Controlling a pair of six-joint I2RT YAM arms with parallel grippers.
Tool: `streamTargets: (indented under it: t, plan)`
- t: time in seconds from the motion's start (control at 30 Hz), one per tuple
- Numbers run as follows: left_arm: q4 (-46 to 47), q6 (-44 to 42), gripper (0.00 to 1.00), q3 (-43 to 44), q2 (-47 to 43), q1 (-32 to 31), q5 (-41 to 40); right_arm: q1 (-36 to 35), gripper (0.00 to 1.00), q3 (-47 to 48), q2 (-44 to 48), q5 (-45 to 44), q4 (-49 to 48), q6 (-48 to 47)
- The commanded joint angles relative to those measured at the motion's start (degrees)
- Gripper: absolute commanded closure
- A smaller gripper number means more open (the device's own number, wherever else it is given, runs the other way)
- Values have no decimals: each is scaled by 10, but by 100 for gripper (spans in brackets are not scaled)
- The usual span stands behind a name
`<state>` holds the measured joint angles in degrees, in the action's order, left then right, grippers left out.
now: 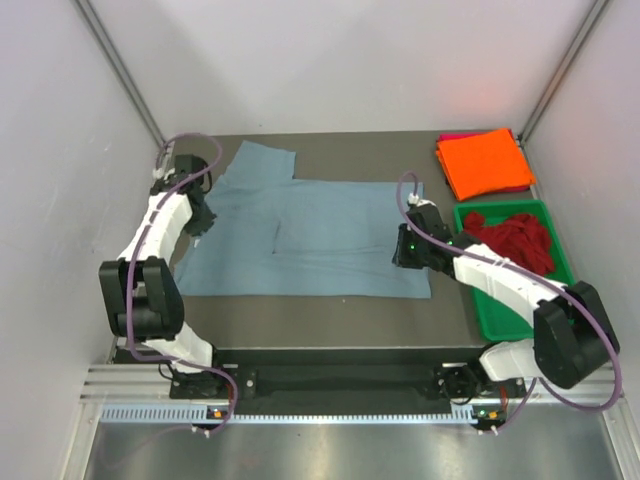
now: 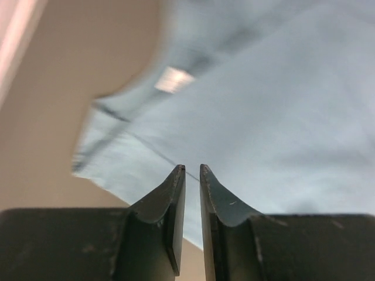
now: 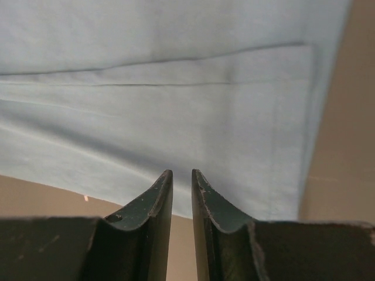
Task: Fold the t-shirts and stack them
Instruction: Fold the tshirt
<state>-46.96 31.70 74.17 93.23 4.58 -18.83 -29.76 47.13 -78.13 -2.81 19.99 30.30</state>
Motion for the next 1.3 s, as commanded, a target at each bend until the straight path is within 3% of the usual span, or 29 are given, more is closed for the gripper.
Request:
streamTargets:
  t: [0.0,0.23,0.57,0.77,0.93,1.03,1.2,1.27]
  plan:
    - [13,-46,79,29,-29,-61,81,7,80,-29,46,-59,24,15]
    - [91,-38,77,-73,-57,-83,210,8,82,-125,75,-107,0,48]
    - [69,-75,77,-101,-43,-90,185,9,85,-176,79,-157,61,107]
    - [21,-86,76,-40,-52,-137,93,7,86,-130,124,-164,117,110]
    - [44,-79,73,47,-54,-194,177,7,82,-55,179,-143,165,89]
    - [57,-74,72,121,-27,-195,213,6,76,-13,206,-116,155,48]
    - [100,-69,67,214,9,-166,134,15,62,83,177,-117,111,-66]
    - [106,-55,67,235,25,-134,147,26,61,140,150,-115,103,-79]
